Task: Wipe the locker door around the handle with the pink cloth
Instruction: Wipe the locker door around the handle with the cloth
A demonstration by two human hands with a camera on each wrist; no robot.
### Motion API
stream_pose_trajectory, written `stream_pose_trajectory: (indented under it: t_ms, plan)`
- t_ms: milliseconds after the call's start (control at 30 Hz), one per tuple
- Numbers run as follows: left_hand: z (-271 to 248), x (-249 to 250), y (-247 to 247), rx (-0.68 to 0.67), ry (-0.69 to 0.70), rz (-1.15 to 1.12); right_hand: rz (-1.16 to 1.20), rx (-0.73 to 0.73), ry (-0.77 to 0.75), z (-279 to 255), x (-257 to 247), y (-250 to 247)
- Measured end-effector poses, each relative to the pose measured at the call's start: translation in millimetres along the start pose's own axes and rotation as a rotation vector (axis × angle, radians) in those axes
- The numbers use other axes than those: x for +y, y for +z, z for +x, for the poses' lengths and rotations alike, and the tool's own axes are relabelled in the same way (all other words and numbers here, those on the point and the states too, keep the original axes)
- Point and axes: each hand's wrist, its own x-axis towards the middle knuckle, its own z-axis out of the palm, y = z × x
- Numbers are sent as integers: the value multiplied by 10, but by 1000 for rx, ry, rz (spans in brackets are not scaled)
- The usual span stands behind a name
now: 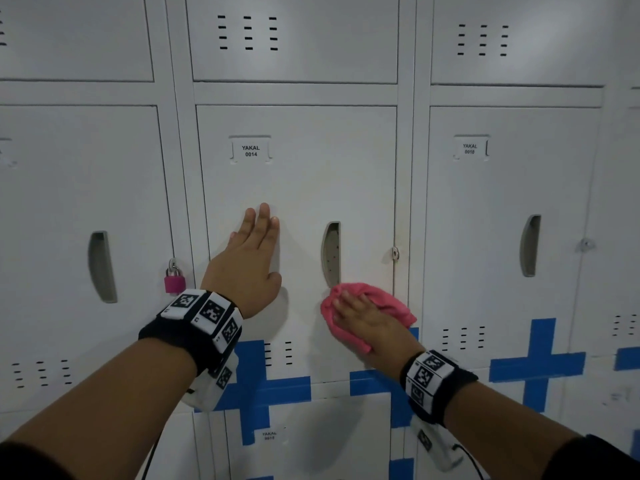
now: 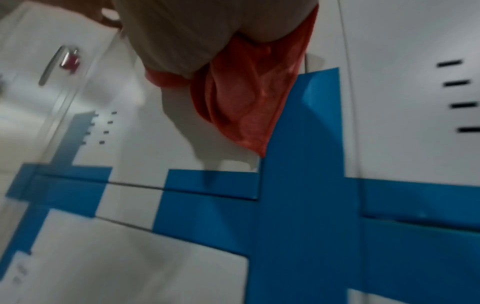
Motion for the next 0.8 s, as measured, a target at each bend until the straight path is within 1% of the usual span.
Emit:
stream_pose_trajectory:
  t_ms: [67, 133, 200, 233, 267, 300, 400, 433, 467, 533, 633, 700, 767, 800]
  plan:
    - [1, -10, 1, -1, -2, 0, -36, -76, -107, -97, 63, -6]
    - [1, -7, -6, -5, -1, -3, -81, -106, -158, -150, 138, -22]
    - [1, -7, -13, -7, -2, -6, -115, -59, -214, -148, 159, -61]
    - [-2, -6, -17, -6, -3, -7, -119, 6, -237, -119, 144, -96]
    - [-1, -6, -18, -5, -2, -8, -110, 101, -223, -70, 98, -160]
    - [-1, -5, -16, -4, -3, -11, -84, 222, -162, 8, 54, -233]
    - [-3, 0, -8, 2, -3, -16, -2, 585, 109, 361, -70, -568]
    - [-2, -1, -7, 1, -1, -12, 16, 665, 172, 485, -80, -679]
    - [1, -5, -6, 0, 1, -7, 54, 703, 227, 596, -66, -761]
    - [9, -16, 4, 0, 3, -7, 154, 665, 303, 774, -69, -851]
    - [7, -15, 14, 15, 0, -10, 227, 507, 367, 896, -244, -752]
    - [-4, -8, 8, 19, -1, -12, 145, 400, 338, 888, -355, -552]
    - [-8, -4, 3, 18, 6, -14, -4, 353, 259, 804, -359, -317]
    - [-6, -8, 1, 17, 7, -13, -33, 335, 242, 741, -333, -227]
